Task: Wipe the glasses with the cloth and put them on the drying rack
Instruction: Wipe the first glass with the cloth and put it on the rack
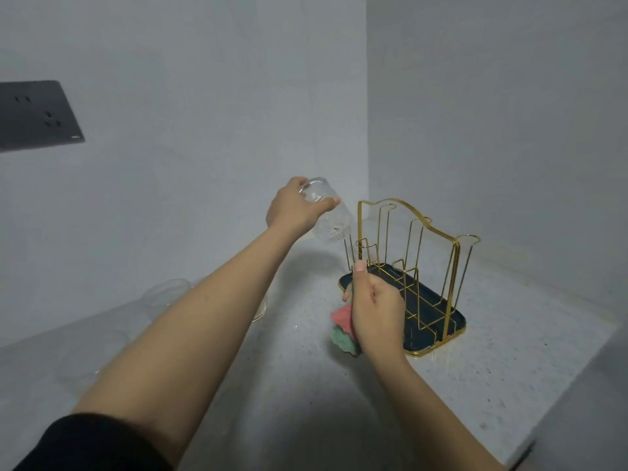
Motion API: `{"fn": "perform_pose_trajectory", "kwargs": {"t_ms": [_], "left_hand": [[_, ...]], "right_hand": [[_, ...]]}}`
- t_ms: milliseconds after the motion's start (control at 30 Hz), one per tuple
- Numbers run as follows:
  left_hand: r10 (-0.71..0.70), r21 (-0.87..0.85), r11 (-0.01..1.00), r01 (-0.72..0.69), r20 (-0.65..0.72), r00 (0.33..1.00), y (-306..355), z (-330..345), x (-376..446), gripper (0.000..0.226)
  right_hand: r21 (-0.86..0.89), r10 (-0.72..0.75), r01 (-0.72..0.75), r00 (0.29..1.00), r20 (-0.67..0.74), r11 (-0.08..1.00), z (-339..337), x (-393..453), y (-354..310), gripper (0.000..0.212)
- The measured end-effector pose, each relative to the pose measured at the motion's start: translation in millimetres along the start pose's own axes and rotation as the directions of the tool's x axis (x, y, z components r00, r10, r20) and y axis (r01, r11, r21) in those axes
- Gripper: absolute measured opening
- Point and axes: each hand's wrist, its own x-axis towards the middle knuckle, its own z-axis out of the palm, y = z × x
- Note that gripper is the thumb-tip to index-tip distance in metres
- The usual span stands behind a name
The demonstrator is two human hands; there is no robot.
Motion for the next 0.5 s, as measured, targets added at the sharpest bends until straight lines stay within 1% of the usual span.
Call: {"fn": "perform_pose_trajectory", "kwargs": {"t_ms": [133,300,367,500], "left_hand": [[0.044,0.099,0.994,-0.05,0.062,0.997,0,19,19,0.083],[0.016,0.181,0.983,-0.041,0.138,0.99,-7,44,30,0.086],[0.009,0.194,0.98,-0.042,0.165,0.986,-12,53,29,0.086],[-0.006,0.203,0.979,-0.037,0.206,0.979,-24,67,24,0.085]], "right_hand": [[0.021,0.092,-0.092,0.995,0.033,0.996,13,8,12,0.053],[0.055,0.173,-0.175,0.984,0.043,0.983,18,14,27,0.054],[0.068,0.19,-0.192,0.981,0.041,0.979,18,16,29,0.054],[0.079,0.176,-0.178,0.984,0.028,0.981,18,20,34,0.053]]}}
